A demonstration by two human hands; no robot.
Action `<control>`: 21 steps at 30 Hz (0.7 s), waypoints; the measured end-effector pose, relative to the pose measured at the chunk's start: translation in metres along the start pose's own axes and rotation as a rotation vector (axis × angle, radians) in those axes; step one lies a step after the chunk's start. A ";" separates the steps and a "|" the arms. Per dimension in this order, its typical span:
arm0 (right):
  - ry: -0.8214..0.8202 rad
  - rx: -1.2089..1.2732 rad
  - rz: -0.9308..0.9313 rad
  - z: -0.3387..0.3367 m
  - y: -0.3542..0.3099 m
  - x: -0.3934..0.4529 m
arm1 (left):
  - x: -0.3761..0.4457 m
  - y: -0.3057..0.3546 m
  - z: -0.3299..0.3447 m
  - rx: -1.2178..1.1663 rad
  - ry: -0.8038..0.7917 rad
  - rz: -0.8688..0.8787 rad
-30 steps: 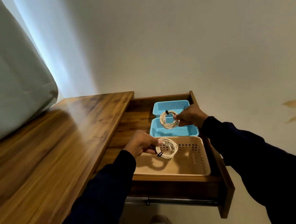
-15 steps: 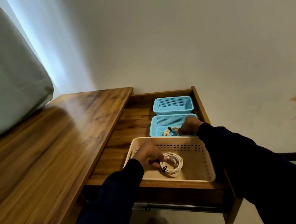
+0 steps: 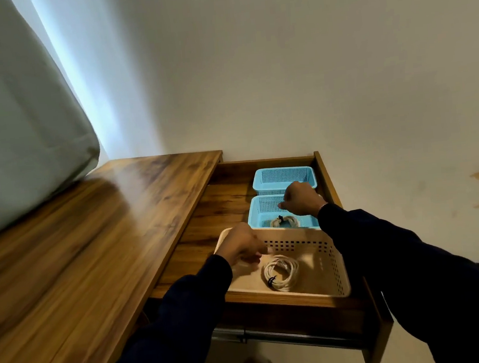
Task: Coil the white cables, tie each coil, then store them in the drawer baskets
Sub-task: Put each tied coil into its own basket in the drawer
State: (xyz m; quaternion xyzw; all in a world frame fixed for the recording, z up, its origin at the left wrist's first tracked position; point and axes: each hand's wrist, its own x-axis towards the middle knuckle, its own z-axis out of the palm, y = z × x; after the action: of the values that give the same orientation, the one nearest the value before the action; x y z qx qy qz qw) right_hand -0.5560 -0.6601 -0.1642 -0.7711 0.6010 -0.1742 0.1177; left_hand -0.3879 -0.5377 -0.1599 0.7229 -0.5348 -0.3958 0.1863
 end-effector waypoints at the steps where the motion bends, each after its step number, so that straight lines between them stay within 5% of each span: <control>1: 0.023 0.007 -0.051 -0.005 -0.012 -0.002 | -0.003 0.002 -0.006 0.005 0.050 0.047; 9: 0.109 0.003 -0.450 -0.036 -0.112 -0.021 | -0.037 -0.010 -0.088 0.297 0.486 0.308; 16: 0.099 -0.047 -0.679 -0.031 -0.222 -0.036 | -0.106 -0.072 -0.173 0.562 0.678 0.182; 21: 0.104 -0.042 -0.876 -0.009 -0.306 -0.058 | -0.172 -0.134 -0.224 0.541 0.748 0.062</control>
State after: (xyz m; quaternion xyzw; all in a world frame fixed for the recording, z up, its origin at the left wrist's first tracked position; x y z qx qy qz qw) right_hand -0.3012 -0.5275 -0.0440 -0.9456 0.2260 -0.2338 -0.0132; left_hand -0.1511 -0.3660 -0.0503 0.8222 -0.5365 0.0518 0.1828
